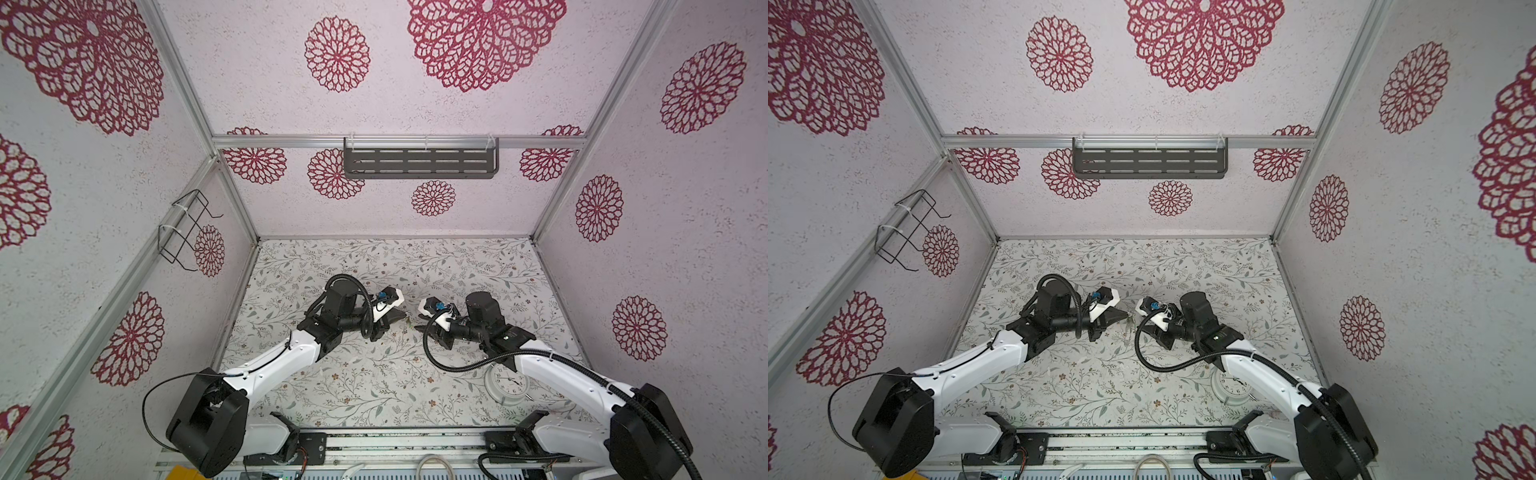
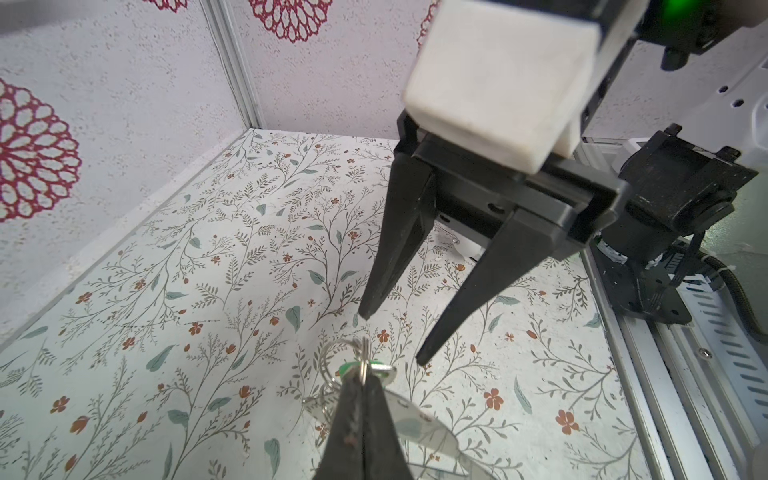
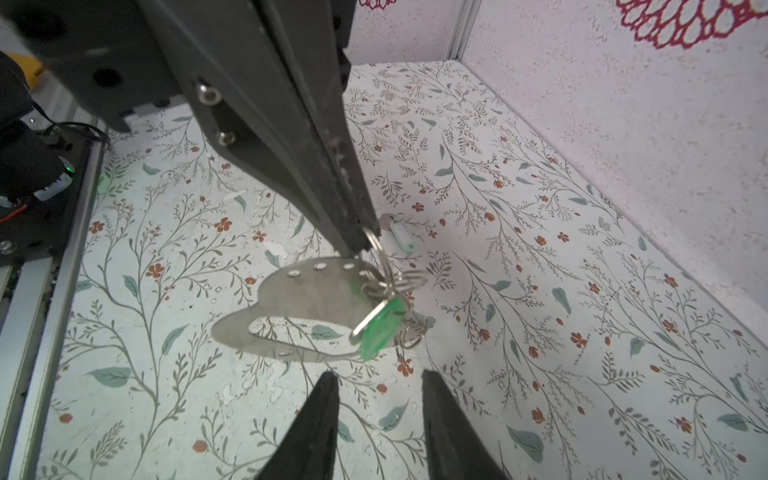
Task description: Remove the keys from the keyring
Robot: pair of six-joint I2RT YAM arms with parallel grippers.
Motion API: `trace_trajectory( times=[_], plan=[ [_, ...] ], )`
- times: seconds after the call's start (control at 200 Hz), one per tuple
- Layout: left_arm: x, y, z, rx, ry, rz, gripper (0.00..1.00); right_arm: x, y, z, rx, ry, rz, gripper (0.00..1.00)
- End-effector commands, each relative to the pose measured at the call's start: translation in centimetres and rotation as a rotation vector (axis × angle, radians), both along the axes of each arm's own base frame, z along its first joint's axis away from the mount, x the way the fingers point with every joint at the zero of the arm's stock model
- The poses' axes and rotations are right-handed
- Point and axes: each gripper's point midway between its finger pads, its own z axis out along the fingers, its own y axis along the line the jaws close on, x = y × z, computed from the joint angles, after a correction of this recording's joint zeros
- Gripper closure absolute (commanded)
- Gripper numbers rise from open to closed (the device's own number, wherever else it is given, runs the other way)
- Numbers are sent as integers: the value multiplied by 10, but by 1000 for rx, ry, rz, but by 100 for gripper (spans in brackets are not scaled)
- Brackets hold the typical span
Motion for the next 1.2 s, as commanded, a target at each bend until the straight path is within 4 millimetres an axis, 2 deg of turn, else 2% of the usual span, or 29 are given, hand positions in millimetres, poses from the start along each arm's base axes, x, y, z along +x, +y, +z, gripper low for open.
trace_trajectory(
  times=[0.0,0.44,0.59,0.811,0.961,1.071,1.196],
  plan=[
    [0,-3,27,-55,-64,-7,100,7,11,22,96,-25,-1,65],
    [6,-4,33,-68,-88,13,100,10,22,23,178,30,9,68],
    [7,-4,35,-73,-92,19,100,9,24,17,165,44,17,71],
    [7,-4,36,-78,-93,23,100,11,24,16,164,25,10,80],
    [9,-2,36,-78,-94,37,100,13,20,15,132,-4,-12,94],
    [10,-1,33,-71,-93,50,100,12,13,14,77,-32,-24,100],
    [12,2,32,-69,-102,72,100,11,0,8,-30,-47,-45,100]
  ],
)
